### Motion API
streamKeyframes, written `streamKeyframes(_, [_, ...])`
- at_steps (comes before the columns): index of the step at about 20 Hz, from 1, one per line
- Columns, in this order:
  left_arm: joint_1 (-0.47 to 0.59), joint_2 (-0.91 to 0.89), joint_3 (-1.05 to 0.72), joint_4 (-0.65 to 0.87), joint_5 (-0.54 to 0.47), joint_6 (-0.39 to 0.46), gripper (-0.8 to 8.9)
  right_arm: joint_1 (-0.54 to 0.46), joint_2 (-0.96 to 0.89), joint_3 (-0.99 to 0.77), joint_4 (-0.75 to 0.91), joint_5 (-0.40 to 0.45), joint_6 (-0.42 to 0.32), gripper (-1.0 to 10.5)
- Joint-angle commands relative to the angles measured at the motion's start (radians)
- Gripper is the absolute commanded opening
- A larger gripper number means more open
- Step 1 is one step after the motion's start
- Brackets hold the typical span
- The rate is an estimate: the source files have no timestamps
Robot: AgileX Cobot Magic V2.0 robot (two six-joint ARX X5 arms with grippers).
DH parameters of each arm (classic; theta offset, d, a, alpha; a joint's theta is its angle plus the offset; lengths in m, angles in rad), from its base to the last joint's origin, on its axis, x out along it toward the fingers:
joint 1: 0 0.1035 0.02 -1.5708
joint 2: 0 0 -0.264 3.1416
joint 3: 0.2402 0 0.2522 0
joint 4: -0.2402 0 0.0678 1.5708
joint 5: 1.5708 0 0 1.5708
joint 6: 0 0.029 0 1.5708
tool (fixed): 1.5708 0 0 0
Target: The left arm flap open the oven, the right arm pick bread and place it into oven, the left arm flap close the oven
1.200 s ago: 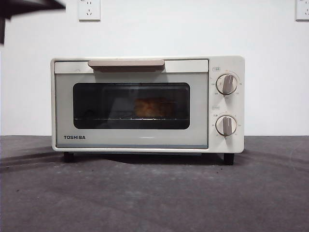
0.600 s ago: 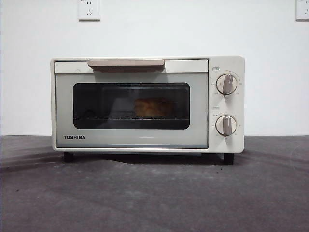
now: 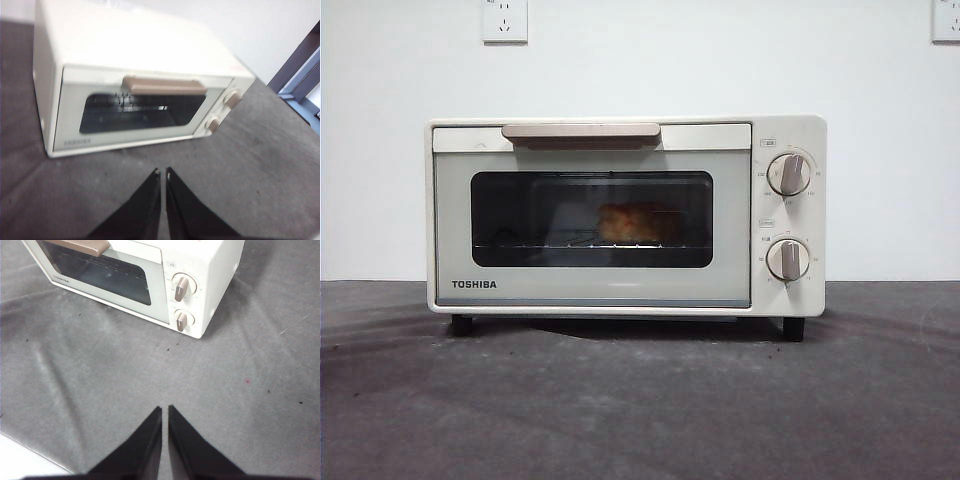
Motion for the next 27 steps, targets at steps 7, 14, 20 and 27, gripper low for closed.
streamKeyframes(7, [-0.003,-0.111,0.008,0.018,0.001,0.025,0.29,0.010,0.004,0.009,0.010,0.004,-0.011,0.2])
streamKeyframes(14, [0.059,-0.364,-0.377,0.443,-0.139,0.103,0.27,0.010,0.004,0.009,0.010,0.004,-0.012,0.2])
streamKeyframes(20, [0.096,-0.401,-0.635,0.441,-0.451,0.037,0.28,0.010,0.004,0.009,0.011,0.003,-0.011,0.2])
streamKeyframes(27, [0.111,-0.401,-0.736,0.461,-0.508,0.066,0.28,0.010,0.004,0.009,0.010,0.003,-0.011,0.2])
